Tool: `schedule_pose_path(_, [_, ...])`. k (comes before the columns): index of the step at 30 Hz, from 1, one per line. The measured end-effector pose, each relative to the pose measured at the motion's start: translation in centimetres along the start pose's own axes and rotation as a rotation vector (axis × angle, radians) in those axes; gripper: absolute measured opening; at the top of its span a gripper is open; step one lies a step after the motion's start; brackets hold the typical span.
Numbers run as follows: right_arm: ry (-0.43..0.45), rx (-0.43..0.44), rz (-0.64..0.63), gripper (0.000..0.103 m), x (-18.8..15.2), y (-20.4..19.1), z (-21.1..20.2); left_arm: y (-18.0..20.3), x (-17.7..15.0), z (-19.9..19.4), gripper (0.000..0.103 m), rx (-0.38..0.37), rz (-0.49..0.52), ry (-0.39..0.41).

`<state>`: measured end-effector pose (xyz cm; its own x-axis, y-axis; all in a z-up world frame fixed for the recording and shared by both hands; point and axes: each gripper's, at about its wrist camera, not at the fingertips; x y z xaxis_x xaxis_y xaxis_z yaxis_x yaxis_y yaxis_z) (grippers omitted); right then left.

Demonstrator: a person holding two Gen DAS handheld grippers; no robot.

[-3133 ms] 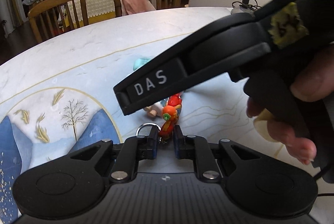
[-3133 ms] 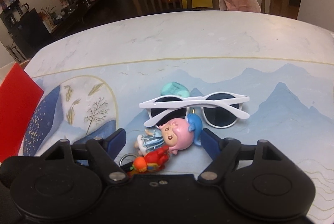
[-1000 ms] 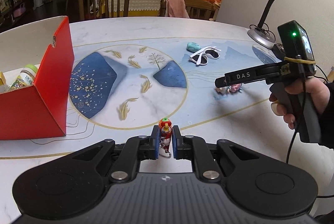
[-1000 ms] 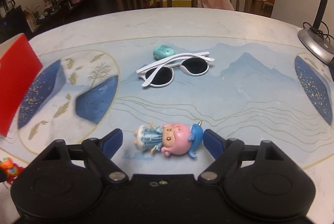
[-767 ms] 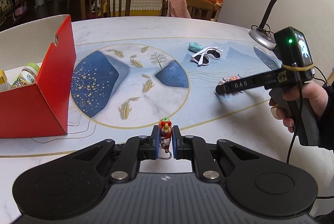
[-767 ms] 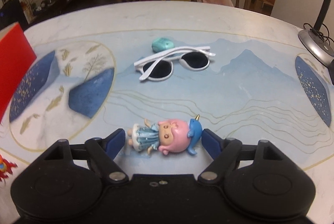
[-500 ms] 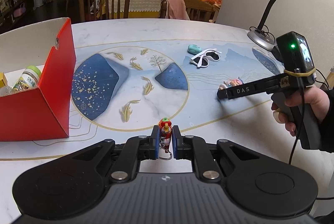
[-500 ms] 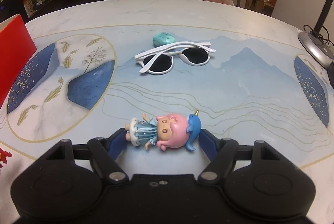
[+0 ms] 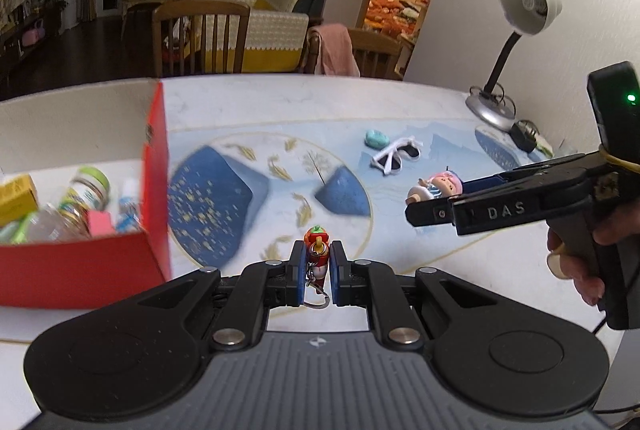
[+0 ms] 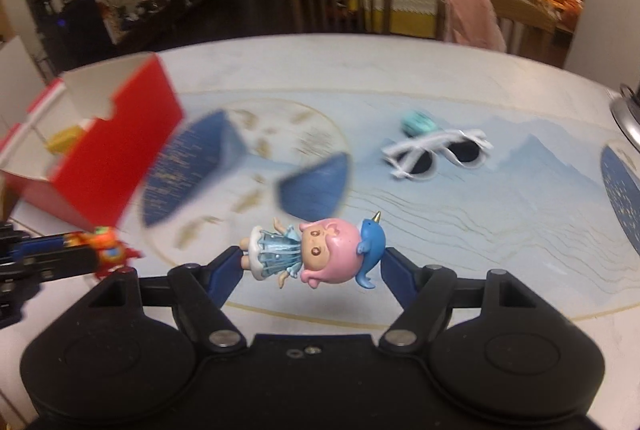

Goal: Organize rigid objects
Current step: 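Carry the keychain figure and the doll with both tools into the red box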

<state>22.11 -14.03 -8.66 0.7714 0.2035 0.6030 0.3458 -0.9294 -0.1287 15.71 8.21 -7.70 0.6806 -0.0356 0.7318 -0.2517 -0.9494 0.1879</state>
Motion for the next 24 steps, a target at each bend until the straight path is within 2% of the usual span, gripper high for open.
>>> schedule_pose_path(6, [0.044,0.046,-0.051,0.074,2.2,-5.0,-1.4,-3.3,1.9,-2.4,0.011,-0.001,0.014,0.055])
schedule_pose_path(13, [0.080,0.063,-0.116,0.074,4.9,-11.1,-1.2,-8.6,4.0,-4.6,0.011,0.035,0.023,0.107])
schedule_pose_path(24, [0.084,0.072,-0.214,0.074,8.0,-19.7,1.8,-17.0,6.2,-5.1,0.011,0.099,0.032,0.108])
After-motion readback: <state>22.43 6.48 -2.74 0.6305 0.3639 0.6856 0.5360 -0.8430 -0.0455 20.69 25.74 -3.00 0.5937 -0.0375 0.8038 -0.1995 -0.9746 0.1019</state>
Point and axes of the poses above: each gripper's, at about its wrist camera, not at the fingertips, and z roughly the way its jaws point, y to its right, x to its top, and after that the axes turned 1 degree about x, right-handed
